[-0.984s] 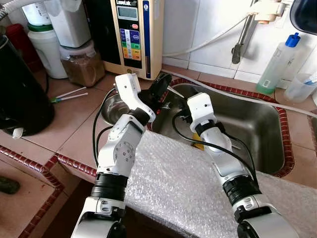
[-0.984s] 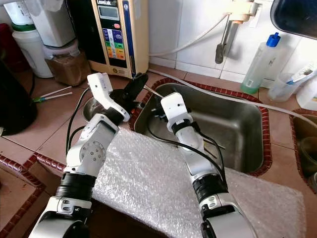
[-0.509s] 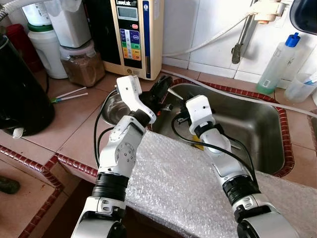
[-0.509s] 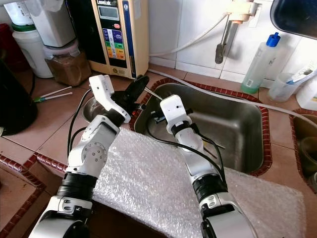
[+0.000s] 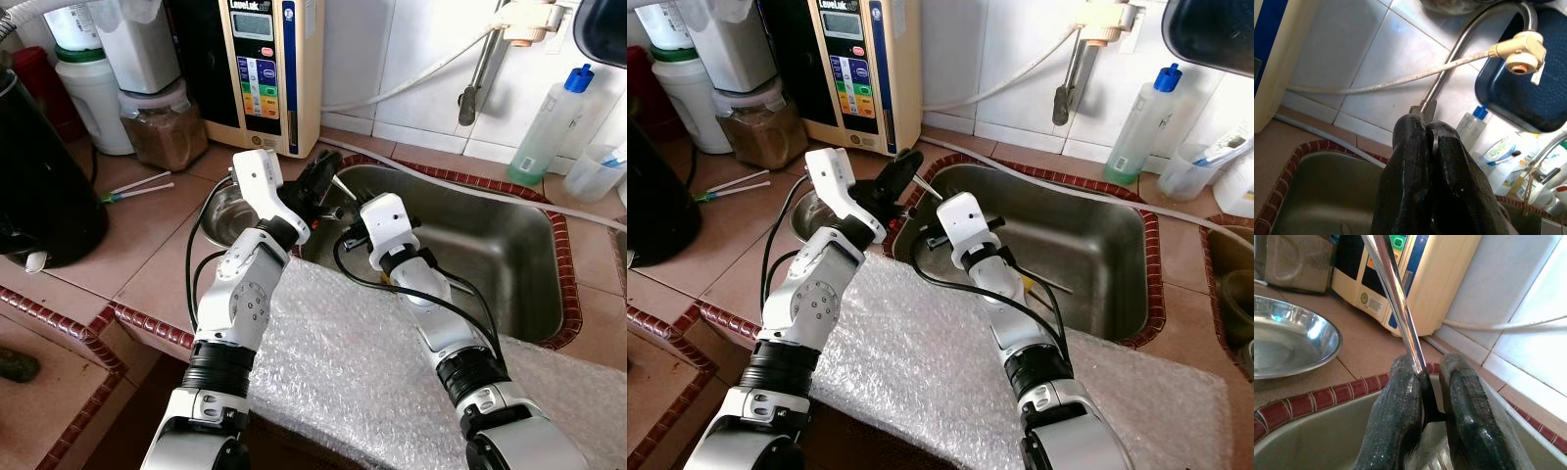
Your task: Kitchen organization
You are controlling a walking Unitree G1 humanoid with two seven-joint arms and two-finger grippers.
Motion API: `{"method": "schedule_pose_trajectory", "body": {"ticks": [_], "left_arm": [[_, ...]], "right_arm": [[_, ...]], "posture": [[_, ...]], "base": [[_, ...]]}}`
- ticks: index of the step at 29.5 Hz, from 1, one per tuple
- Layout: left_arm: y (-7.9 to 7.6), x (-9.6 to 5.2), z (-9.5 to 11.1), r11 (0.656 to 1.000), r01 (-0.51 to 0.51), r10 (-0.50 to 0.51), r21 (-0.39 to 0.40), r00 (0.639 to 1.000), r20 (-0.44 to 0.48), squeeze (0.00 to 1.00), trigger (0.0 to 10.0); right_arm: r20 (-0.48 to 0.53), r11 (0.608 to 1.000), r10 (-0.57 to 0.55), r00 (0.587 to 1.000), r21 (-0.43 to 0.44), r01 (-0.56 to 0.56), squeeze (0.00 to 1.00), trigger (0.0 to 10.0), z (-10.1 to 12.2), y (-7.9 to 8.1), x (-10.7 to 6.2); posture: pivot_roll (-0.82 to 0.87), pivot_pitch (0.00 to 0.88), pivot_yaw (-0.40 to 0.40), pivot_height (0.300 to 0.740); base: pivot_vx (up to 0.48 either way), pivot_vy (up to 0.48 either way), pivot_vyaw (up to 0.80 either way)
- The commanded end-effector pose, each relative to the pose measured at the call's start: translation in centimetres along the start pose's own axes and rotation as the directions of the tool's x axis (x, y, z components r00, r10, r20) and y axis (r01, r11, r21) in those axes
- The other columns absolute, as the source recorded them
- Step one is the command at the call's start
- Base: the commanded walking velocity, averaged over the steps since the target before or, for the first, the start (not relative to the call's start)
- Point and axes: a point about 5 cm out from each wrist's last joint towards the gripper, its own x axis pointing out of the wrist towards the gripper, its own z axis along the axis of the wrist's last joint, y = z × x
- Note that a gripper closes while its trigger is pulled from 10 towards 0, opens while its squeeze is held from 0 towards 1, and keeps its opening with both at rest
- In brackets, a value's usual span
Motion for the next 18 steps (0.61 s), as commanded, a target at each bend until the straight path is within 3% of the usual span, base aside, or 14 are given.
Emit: {"method": "schedule_pose_trajectory", "body": {"ticks": [1, 2, 3, 4, 16, 18], "left_arm": [[-1.21, 0.09, -1.15, 0.997, 0.064, -0.066, -0.038, 0.997, -0.039, 0.0, 0.0], [-1.15, 0.04, -1.3, 0.998, 0.054, -0.056, -0.031, 0.997, -0.051, 0.04, 2.5], [-1.12, 0.03, -1.33, 0.998, 0.051, -0.053, -0.029, 0.997, -0.054, 0.04, 2.5], [-1.11, 0.0, -1.59, 0.998, 0.048, -0.05, -0.031, 0.996, -0.069, 1.0, 10.0], [-1.22, -0.3, -1.68, 0.997, 0.072, -0.07, 0.021, 0.993, -0.097, 1.0, 10.0], [-0.97, -0.81, -1.78, 0.994, 0.083, -0.075, 0.065, 0.99, -0.123, 1.0, 10.0]], "right_arm": [[0.048, 0.999, -0.022, 0.999, 0.029, 0.021, 0.0, 0.0, 1.27, -0.48, 0.86], [0.046, 0.999, -0.024, 0.999, 0.03, 0.023, 0.0, 0.0, 1.19, -0.55, 0.81], [0.045, 0.999, -0.025, 0.999, 0.03, 0.023, 0.0, 0.0, 1.17, -0.57, 0.79], [0.042, 0.999, -0.028, 0.999, 0.029, 0.027, 0.0, 0.0, 1.07, -0.67, 0.73], [0.028, 0.999, -0.033, 0.999, 0.03, 0.032, 0.0, 0.0, 0.63, -0.63, 0.66], [0.019, 0.999, -0.022, 1.0, 0.029, 0.021, 0.0, 0.0, 0.45, -0.52, 0.64]], "posture": [[0.09, 0.0, 0.029, 0.74], [0.09, 0.0, 0.03, 0.74], [0.09, 0.0, 0.03, 0.74], [0.09, 0.0, 0.03, 0.74], [0.1, 0.0, 0.033, 0.74], [0.11, 0.0, 0.031, 0.74]], "base": [[0.0, 0.0, 0.0], [0.0, 0.0, 0.0], [0.0, 0.0, 0.0], [0.0, 0.0, 0.0], [0.0, 0.0, 0.0], [0.0, 0.0, 0.0]]}}
